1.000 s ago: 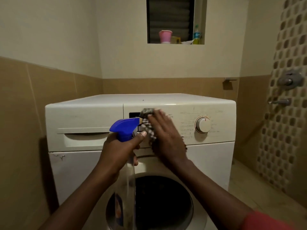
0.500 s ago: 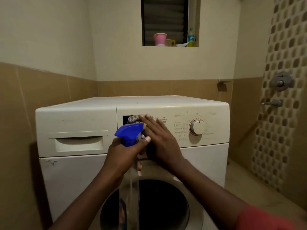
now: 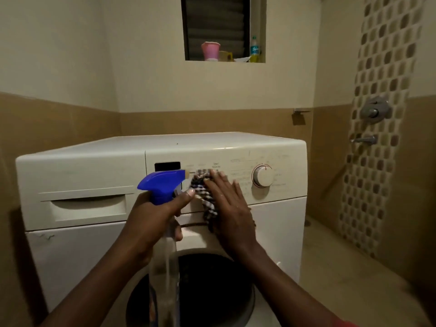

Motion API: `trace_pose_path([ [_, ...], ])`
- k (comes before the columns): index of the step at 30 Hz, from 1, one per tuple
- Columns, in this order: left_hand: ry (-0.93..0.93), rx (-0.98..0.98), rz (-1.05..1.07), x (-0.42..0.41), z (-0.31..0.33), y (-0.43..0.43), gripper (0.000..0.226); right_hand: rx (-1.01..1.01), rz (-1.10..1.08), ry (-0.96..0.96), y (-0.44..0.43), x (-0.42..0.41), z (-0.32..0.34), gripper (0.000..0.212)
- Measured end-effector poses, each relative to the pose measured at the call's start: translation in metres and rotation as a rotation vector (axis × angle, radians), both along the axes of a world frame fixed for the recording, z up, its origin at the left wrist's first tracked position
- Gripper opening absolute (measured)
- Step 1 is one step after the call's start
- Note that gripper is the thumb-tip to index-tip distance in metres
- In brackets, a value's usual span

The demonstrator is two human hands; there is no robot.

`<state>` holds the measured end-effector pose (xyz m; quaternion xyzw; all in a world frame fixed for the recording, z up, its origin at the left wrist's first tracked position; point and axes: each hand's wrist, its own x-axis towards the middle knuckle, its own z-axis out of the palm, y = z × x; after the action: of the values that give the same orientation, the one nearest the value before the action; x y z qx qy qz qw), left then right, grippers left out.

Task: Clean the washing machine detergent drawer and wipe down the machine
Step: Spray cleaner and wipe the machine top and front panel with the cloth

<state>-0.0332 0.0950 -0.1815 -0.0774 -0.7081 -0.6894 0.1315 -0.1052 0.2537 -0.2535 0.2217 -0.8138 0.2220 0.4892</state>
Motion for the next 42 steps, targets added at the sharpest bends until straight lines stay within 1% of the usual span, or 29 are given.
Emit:
trace_pose_path([
  [2, -0.028, -0.025, -0.009, -0.001, 0.001, 0.006, 0.040, -0.069, 0.023, -0.059, 0.019, 0.007, -0.011, 0.082],
  [4, -0.032, -0.059, -0.013, -0.004, 0.002, 0.018, 0.039, -0.117, 0.068, -0.068, 0.036, 0.015, -0.017, 0.081],
  [7, -0.003, -0.107, -0.012, -0.012, 0.007, 0.039, 0.039, -0.324, 0.122, 0.003, 0.052, 0.024, -0.001, 0.079],
  [9, 0.012, -0.122, -0.024, -0.017, 0.012, 0.056, 0.037, -0.446, 0.117, 0.076, 0.065, 0.033, 0.016, 0.070],
  [11, 0.020, -0.143, -0.028, -0.024, 0.016, 0.069, 0.036, -0.511, 0.092, 0.122, 0.082, 0.039, 0.027, 0.064],
  [15, 0.034, -0.193, 0.024, -0.035, 0.022, 0.093, 0.035, -0.548, 0.043, 0.143, 0.115, 0.047, 0.028, 0.068],
  [19, 0.039, -0.192, 0.045, -0.038, 0.024, 0.105, 0.033, -0.585, 0.020, 0.158, 0.130, 0.052, 0.028, 0.067],
  [24, -0.042, -0.249, 0.035, -0.034, 0.005, 0.101, 0.031, -0.614, 0.011, 0.194, 0.136, 0.046, 0.036, 0.064],
  [28, -0.089, -0.283, 0.056, -0.028, -0.015, 0.096, 0.027, -0.580, 0.052, 0.193, 0.131, 0.036, 0.043, 0.062],
  [31, -0.104, -0.251, 0.082, -0.026, -0.021, 0.091, 0.033, -0.458, 0.135, 0.143, 0.113, 0.025, 0.054, 0.060],
  [33, -0.101, -0.197, 0.096, -0.027, -0.022, 0.085, 0.038, -0.331, 0.176, 0.103, 0.095, 0.014, 0.062, 0.061],
  [34, -0.100, -0.174, 0.100, -0.026, -0.022, 0.082, 0.039, -0.259, 0.150, 0.086, 0.087, 0.008, 0.064, 0.063],
  [36, -0.103, -0.133, 0.113, -0.028, -0.022, 0.075, 0.040, -0.131, 0.013, 0.090, 0.070, -0.005, 0.067, 0.063],
  [38, -0.103, -0.090, 0.146, -0.030, -0.022, 0.067, 0.038, -0.072, -0.120, 0.093, 0.050, -0.011, 0.060, 0.064],
  [41, -0.085, -0.048, 0.176, -0.032, -0.022, 0.058, 0.035, -0.003, -0.114, 0.035, 0.031, -0.004, 0.023, 0.073],
  [42, -0.084, -0.046, 0.177, -0.031, -0.022, 0.057, 0.033, 0.039, -0.108, 0.035, 0.032, -0.002, 0.006, 0.072],
])
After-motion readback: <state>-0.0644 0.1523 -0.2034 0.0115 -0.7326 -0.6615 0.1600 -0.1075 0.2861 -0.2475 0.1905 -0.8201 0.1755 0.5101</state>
